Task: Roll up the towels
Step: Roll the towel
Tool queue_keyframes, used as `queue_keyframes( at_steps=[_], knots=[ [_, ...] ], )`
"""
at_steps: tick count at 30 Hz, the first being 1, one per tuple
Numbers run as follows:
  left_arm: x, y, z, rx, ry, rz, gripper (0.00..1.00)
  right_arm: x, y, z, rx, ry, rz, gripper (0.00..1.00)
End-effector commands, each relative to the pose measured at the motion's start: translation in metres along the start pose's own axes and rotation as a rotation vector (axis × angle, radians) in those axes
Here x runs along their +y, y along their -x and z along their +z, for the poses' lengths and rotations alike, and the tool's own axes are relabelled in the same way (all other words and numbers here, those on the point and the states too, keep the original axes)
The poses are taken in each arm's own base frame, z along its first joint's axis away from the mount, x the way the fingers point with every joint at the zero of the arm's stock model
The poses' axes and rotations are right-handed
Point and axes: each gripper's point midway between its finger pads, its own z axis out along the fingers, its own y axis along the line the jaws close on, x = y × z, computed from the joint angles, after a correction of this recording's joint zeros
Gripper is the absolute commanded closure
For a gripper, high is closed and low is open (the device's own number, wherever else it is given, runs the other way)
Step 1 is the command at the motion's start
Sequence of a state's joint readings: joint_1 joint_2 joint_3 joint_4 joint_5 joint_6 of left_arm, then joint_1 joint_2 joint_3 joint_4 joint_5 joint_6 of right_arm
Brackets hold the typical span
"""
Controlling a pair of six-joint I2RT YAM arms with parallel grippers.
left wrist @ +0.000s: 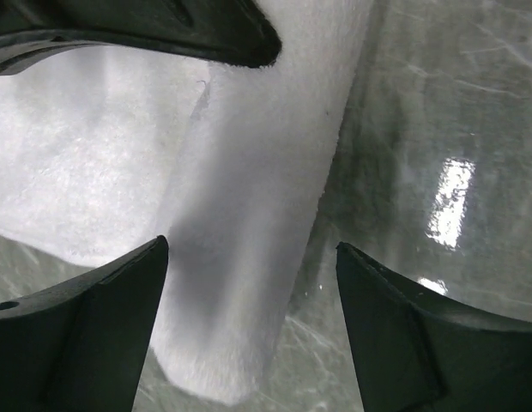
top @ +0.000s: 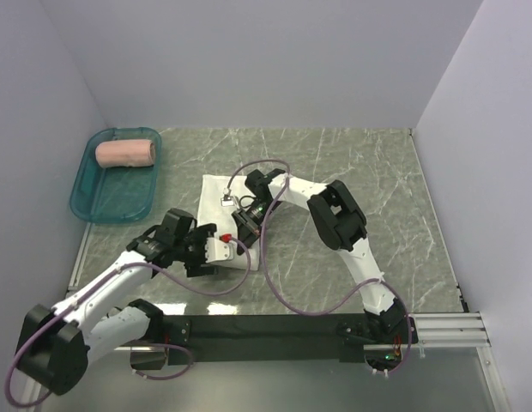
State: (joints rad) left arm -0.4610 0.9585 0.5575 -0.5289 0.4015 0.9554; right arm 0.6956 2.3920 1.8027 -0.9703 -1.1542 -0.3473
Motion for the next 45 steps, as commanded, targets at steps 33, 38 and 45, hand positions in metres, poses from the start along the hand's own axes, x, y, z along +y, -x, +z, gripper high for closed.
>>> queue_keyframes(
  at_steps=[33, 38, 45],
  knots=[
    [0.010, -0.031, 0.063, 0.332, -0.752, -0.706, 0.86, 0.032, -0.059, -0.201, -0.318, -0.940, -0.490, 0.60],
    [0.021, -0.039, 0.076, 0.370, -0.772, -0.724, 0.84, 0.027, -0.040, -0.158, -0.240, -0.942, -0.534, 0.56],
    [0.024, -0.050, 0.083, 0.421, -0.782, -0.733, 0.78, 0.053, 0.012, -0.104, -0.218, -0.982, -0.756, 0.28]
  ],
)
